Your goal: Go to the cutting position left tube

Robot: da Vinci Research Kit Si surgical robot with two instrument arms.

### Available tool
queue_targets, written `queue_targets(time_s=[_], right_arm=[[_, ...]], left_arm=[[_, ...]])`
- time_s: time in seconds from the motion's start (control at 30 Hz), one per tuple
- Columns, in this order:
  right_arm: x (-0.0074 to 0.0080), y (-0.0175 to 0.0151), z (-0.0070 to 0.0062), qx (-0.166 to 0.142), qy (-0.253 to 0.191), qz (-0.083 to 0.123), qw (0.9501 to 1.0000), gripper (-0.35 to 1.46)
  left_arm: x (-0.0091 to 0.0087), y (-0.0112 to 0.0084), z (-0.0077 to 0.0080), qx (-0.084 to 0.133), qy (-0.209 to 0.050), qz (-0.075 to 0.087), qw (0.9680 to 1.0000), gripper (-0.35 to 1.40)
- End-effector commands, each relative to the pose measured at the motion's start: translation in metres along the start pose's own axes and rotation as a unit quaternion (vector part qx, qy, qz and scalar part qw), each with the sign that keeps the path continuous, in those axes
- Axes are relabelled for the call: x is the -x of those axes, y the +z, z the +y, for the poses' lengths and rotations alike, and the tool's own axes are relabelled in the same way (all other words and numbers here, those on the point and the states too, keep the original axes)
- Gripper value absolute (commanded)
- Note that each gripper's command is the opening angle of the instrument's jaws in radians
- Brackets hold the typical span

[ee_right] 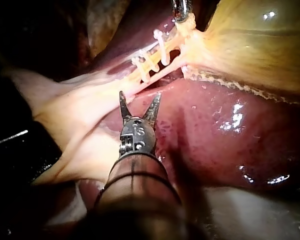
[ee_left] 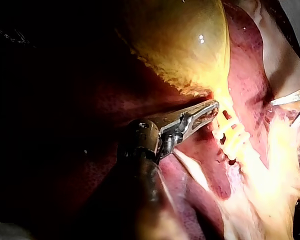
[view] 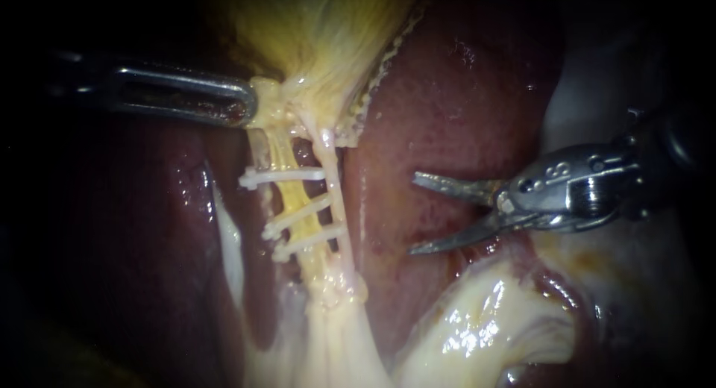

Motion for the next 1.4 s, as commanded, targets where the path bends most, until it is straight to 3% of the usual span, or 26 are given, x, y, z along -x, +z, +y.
queue_targets(time_s=[0.03, 0.27, 0.67, 1.4], right_arm=[[-0.0001, 0.0002, -0.0001, -0.007, 0.004, 0.000, 1.0000, 1.31], [-0.0009, 0.0015, -0.0003, -0.029, 0.026, 0.000, 0.9992, 1.31], [-0.0020, 0.0044, -0.0005, -0.043, 0.037, 0.000, 0.9984, 1.31], [-0.0010, 0.0082, 0.0011, -0.060, 0.052, -0.004, 0.9968, 1.31]], left_arm=[[0.0000, 0.0000, 0.0000, -0.001, 0.000, 0.000, 1.0000, -0.35], [0.0000, 0.0000, -0.0003, 0.000, 0.000, 0.000, 1.0000, -0.35], [0.0000, 0.0000, -0.0004, -0.001, 0.000, 0.001, 1.0000, -0.35], [0.0000, 0.0001, -0.0007, -0.003, -0.001, 0.001, 1.0000, -0.35]])
